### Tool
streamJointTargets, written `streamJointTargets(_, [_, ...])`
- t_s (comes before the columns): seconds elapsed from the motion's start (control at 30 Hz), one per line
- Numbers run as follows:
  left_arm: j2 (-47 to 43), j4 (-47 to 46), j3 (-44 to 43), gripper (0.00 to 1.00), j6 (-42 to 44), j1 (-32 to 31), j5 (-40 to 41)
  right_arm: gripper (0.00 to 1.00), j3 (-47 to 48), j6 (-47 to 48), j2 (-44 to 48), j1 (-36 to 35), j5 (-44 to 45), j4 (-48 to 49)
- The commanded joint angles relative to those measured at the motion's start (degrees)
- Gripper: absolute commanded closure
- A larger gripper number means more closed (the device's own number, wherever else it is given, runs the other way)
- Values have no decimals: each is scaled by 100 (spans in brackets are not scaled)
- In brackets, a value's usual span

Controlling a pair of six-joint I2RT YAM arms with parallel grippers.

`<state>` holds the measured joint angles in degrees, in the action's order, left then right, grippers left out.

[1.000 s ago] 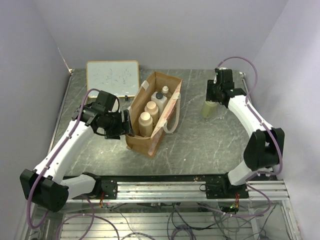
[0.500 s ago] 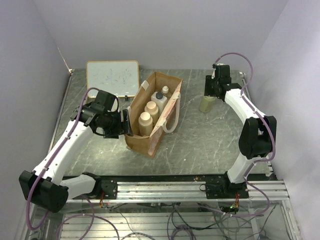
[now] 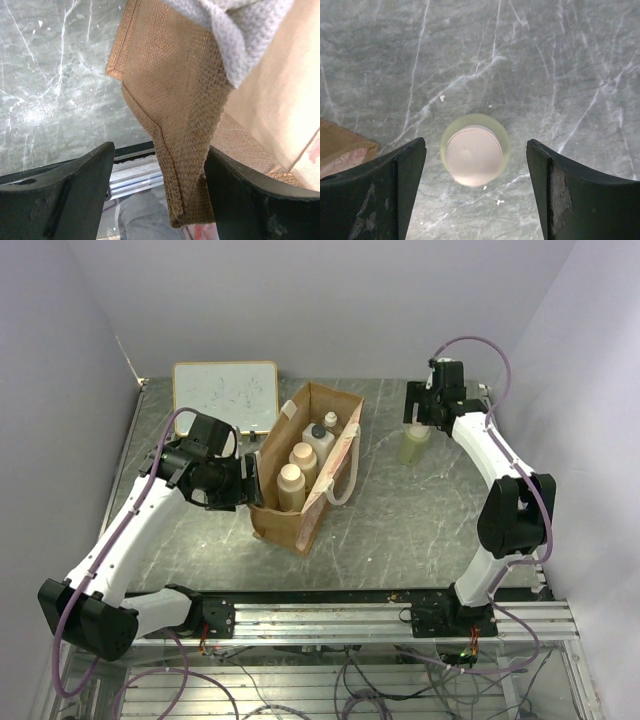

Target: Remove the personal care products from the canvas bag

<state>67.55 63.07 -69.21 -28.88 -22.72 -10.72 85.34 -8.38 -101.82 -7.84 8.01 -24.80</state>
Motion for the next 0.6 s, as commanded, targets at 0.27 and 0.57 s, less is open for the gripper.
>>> streamJointTargets(0.27, [-205, -308, -63, 18, -607, -31, -384, 2, -1152, -441, 1867, 37, -80, -926])
streamJointTargets(0.57, [-684, -676, 516, 9, -1158, -25, -910, 0, -2064, -807, 2865, 43, -1615, -581])
